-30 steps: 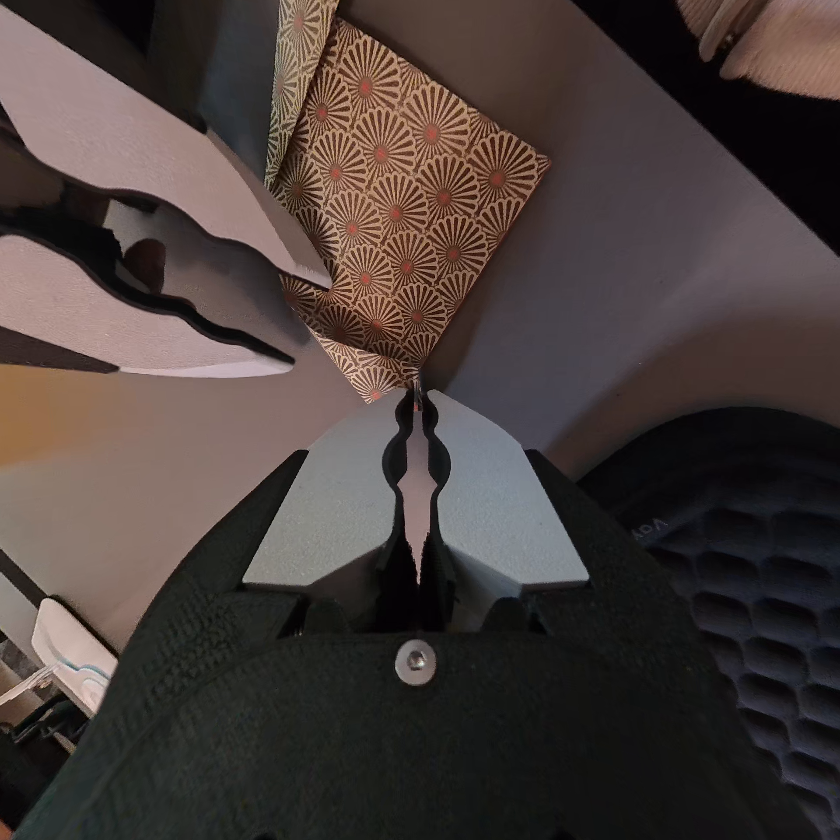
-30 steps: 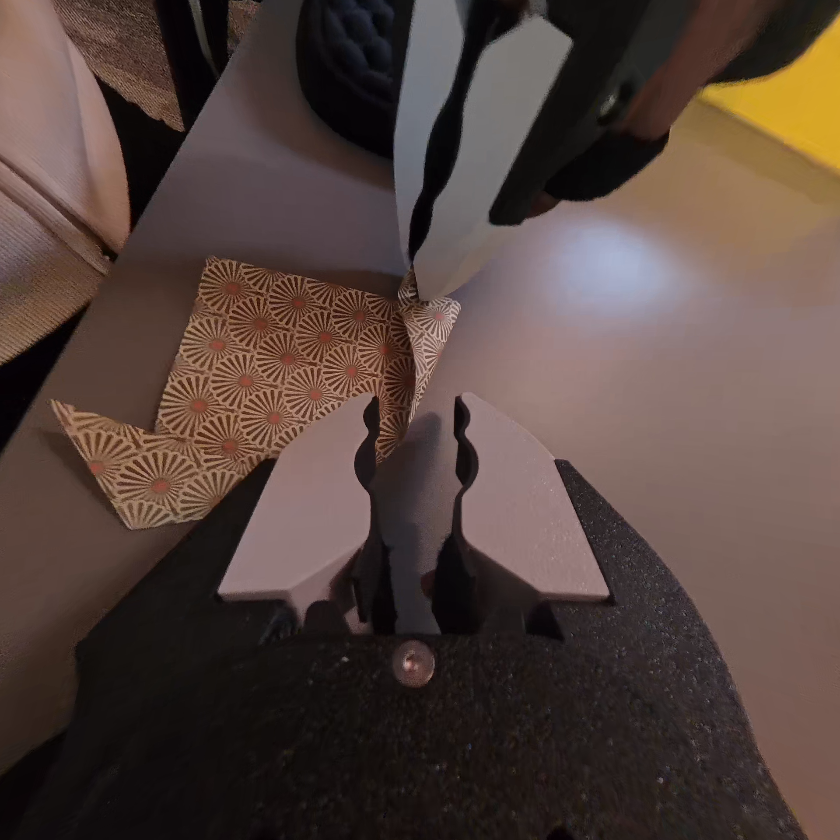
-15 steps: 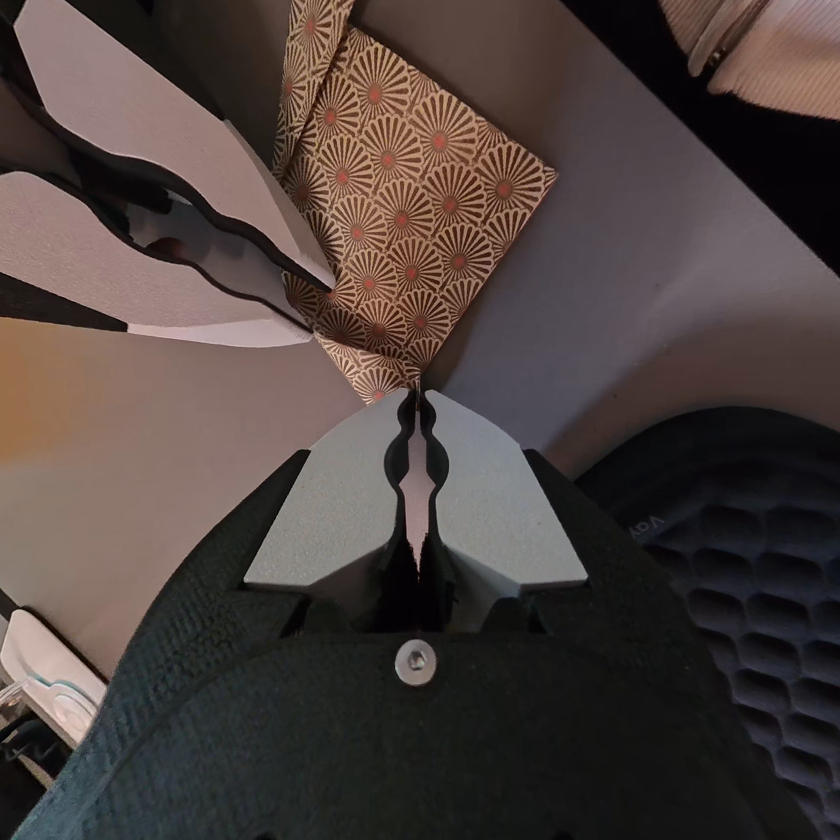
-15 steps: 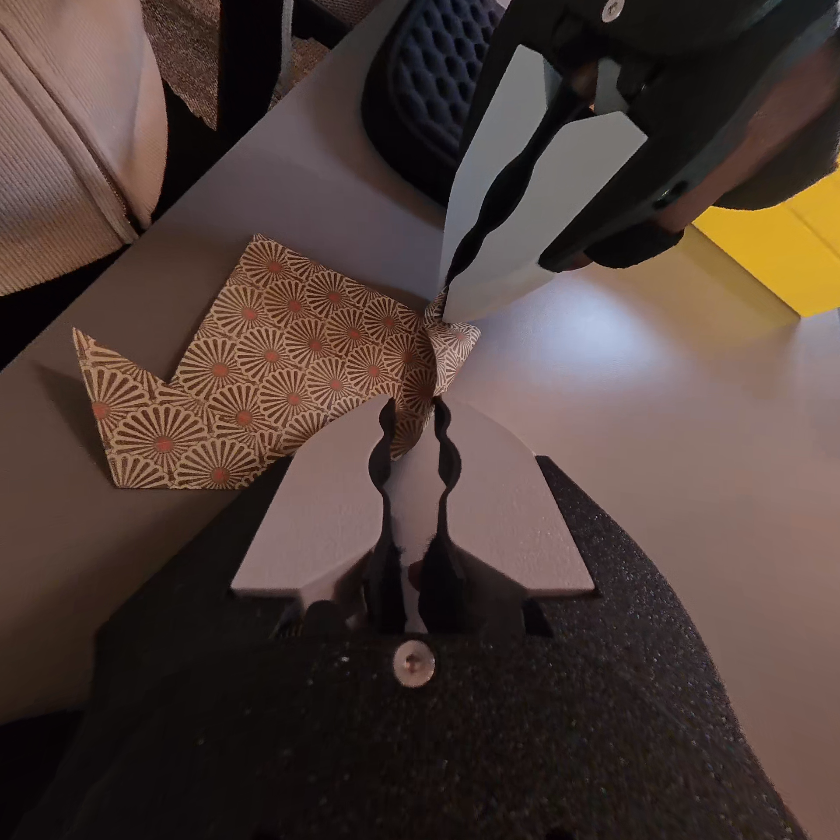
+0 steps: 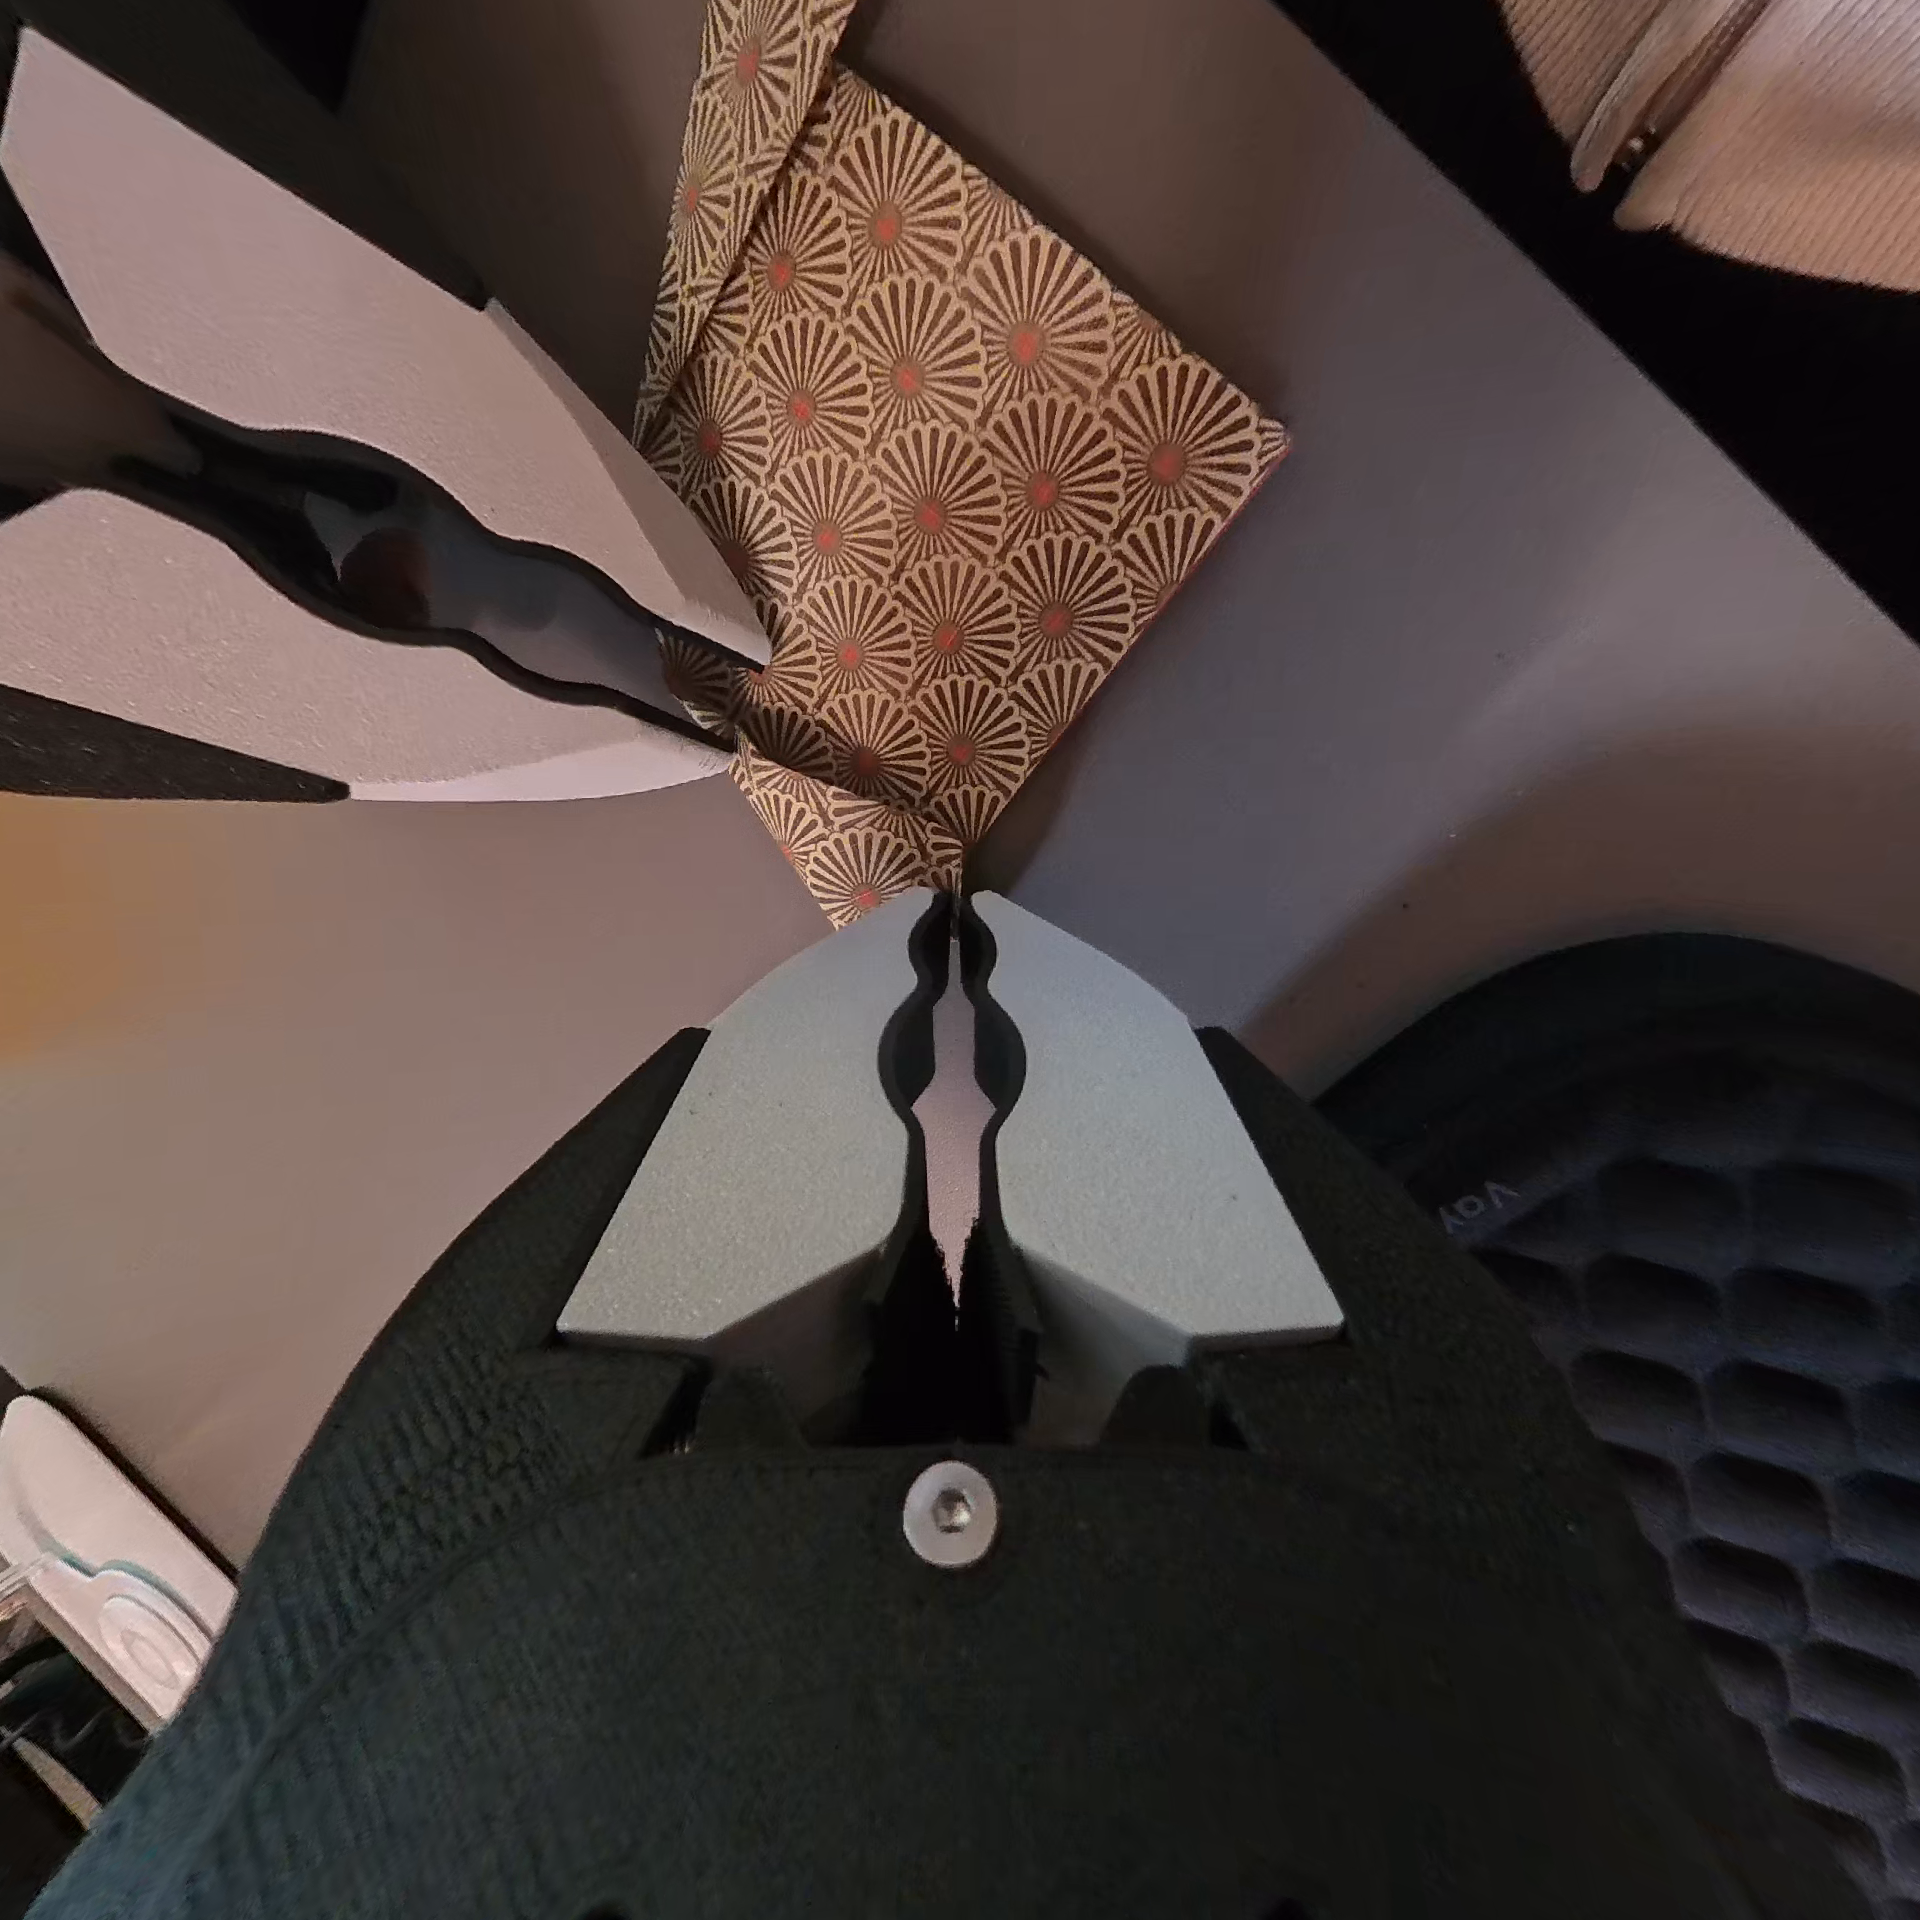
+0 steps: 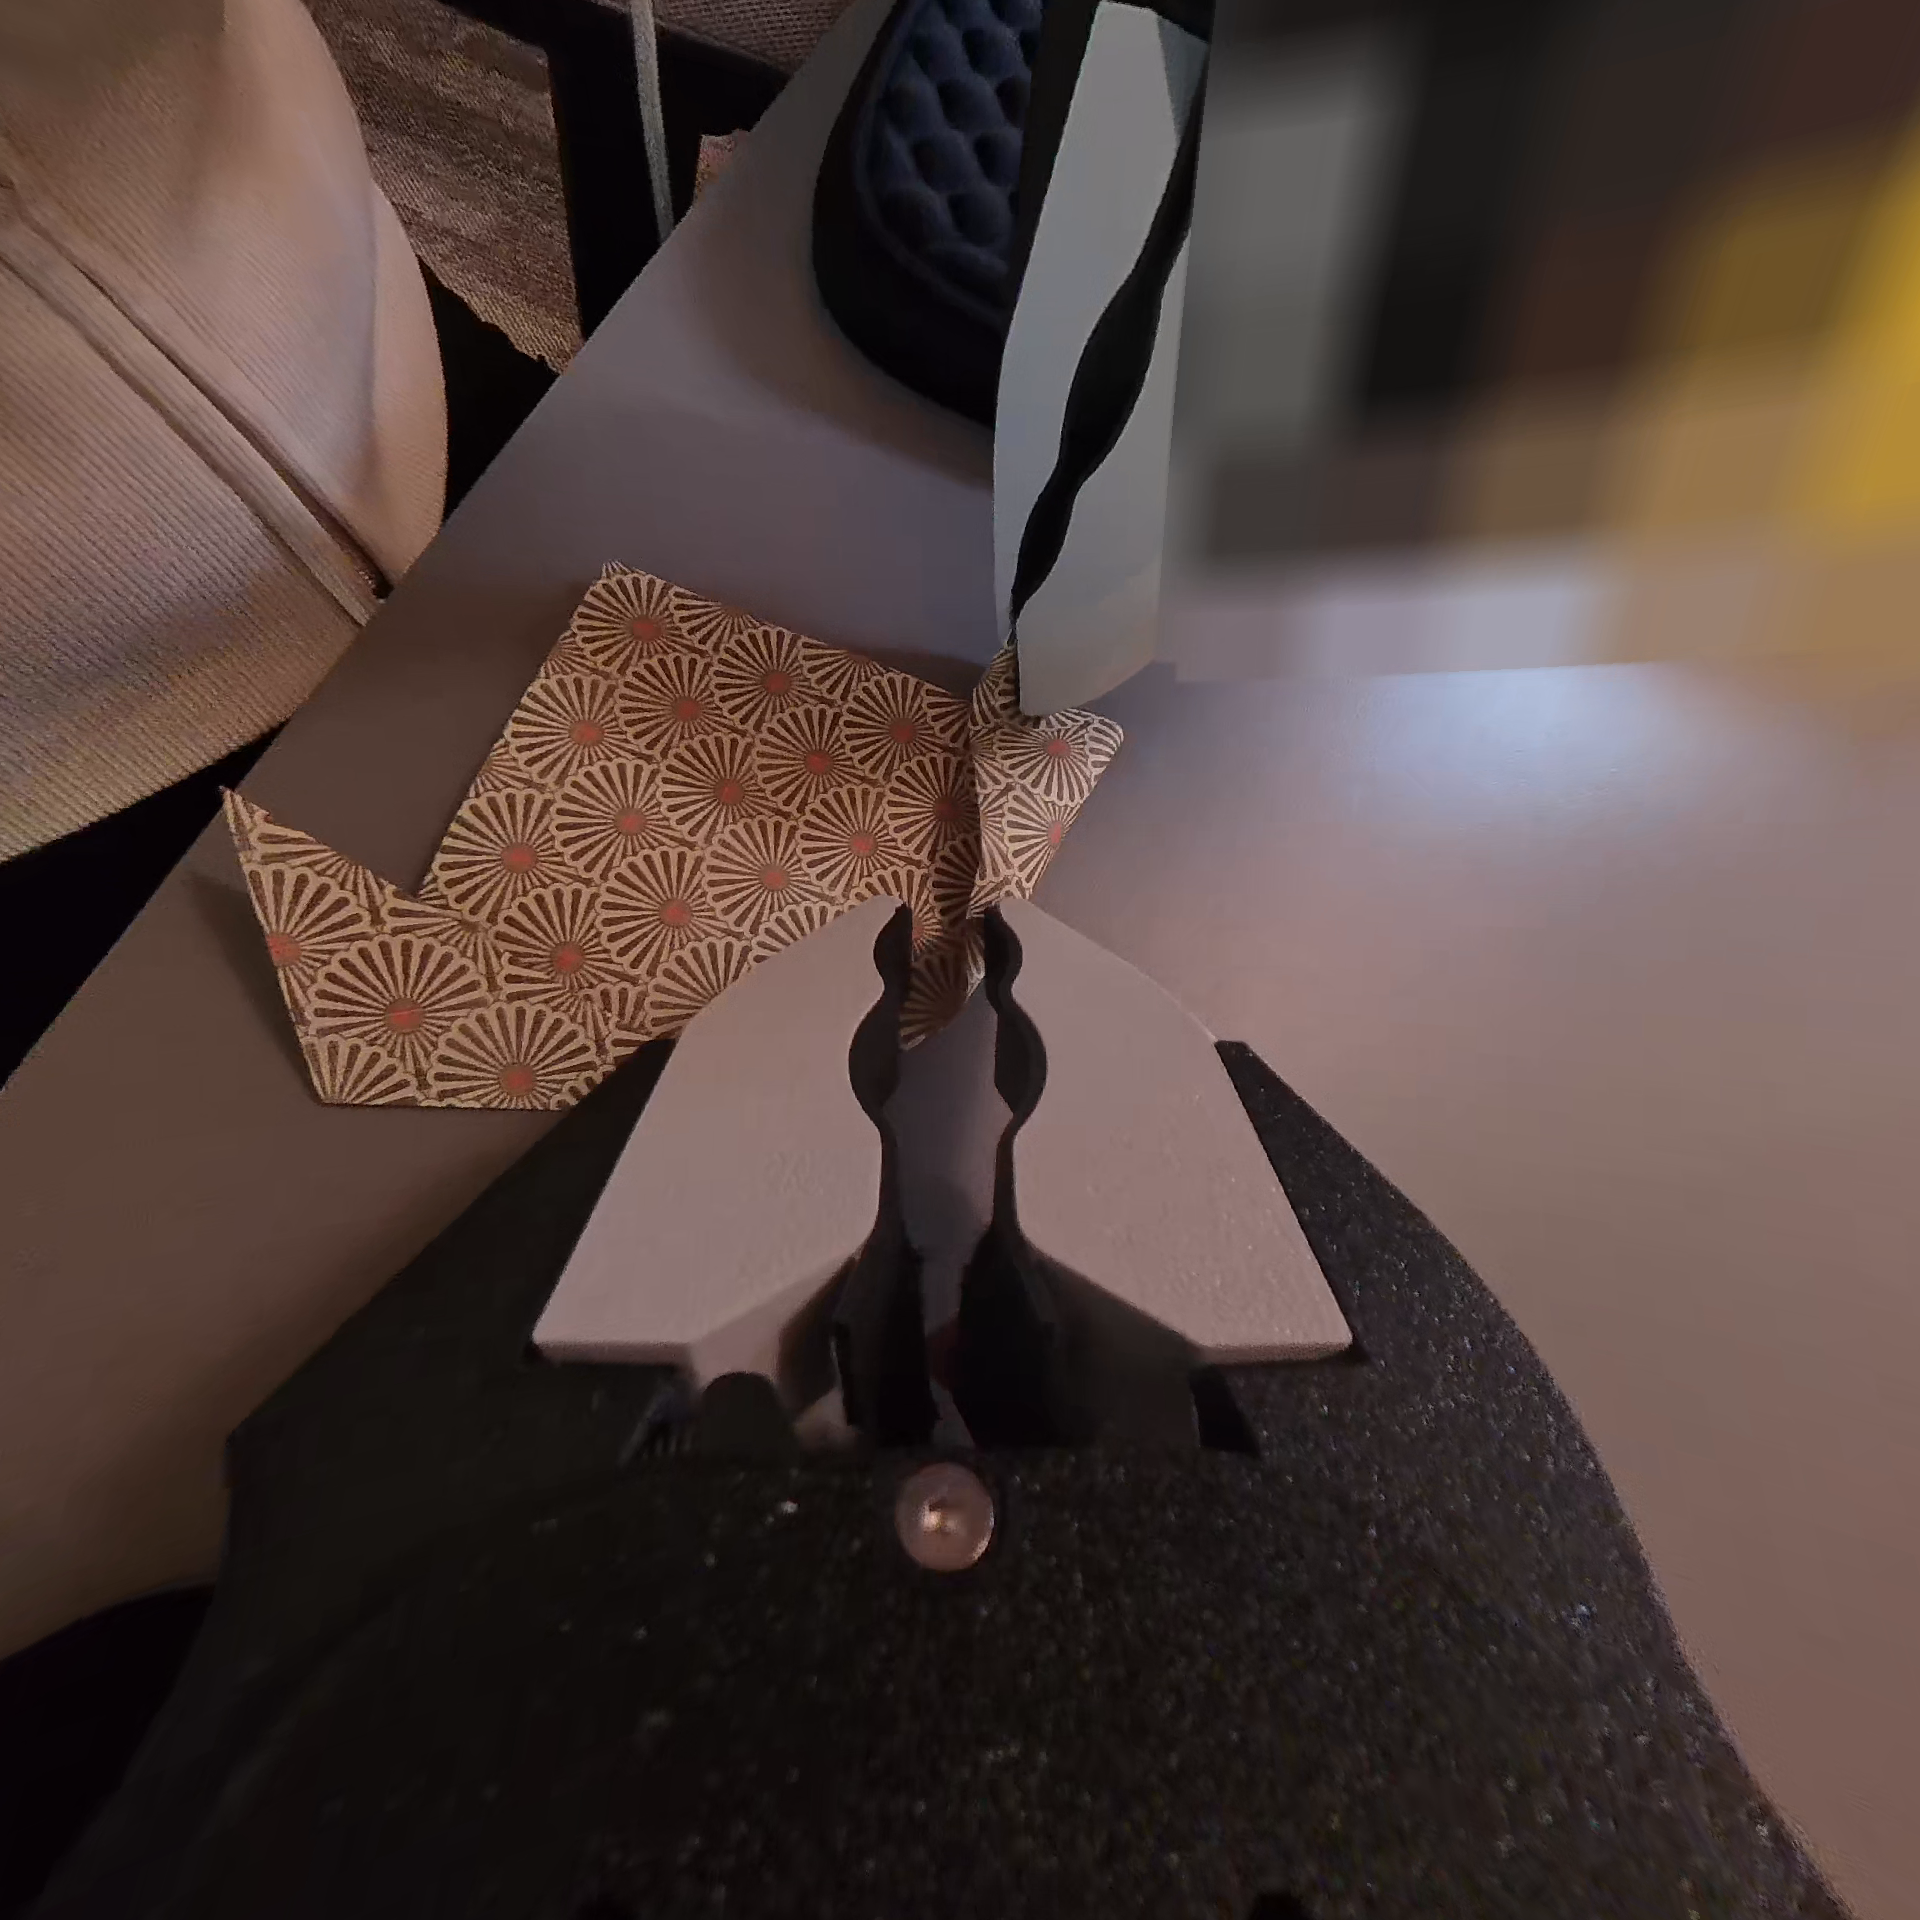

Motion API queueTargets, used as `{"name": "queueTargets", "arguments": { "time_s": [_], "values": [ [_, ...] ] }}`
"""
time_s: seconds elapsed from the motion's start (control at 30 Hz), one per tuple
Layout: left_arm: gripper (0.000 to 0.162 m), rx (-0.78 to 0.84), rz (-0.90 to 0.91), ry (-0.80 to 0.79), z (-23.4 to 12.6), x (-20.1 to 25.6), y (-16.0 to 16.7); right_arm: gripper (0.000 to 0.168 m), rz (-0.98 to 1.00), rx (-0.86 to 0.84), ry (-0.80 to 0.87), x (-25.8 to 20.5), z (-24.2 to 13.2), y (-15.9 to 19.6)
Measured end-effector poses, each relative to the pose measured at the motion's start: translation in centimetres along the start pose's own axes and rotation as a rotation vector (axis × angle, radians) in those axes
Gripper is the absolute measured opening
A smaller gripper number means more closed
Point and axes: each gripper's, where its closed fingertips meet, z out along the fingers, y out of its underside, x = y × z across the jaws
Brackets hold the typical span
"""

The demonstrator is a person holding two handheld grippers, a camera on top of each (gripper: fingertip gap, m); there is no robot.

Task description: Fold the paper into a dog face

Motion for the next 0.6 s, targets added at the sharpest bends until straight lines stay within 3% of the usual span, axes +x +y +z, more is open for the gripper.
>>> {"name": "queueTargets", "arguments": {
  "time_s": [0.47,0.53,0.6],
  "values": [
    [0.003,-0.043,-0.009,-0.014,-0.4,0.1,0.8,0.012,0.162,-0.013,-0.106,0.0,0.1,0.2],
    [0.008,-0.073,-0.050,-0.004,-0.9,0.3,1.8,0.012,0.177,-0.013,-0.117,0.0,0.1,0.2],
    [0.025,-0.094,-0.127,0.014,-1.6,0.7,2.8,0.012,0.186,-0.013,-0.124,0.0,0.1,0.2]
  ]
}}
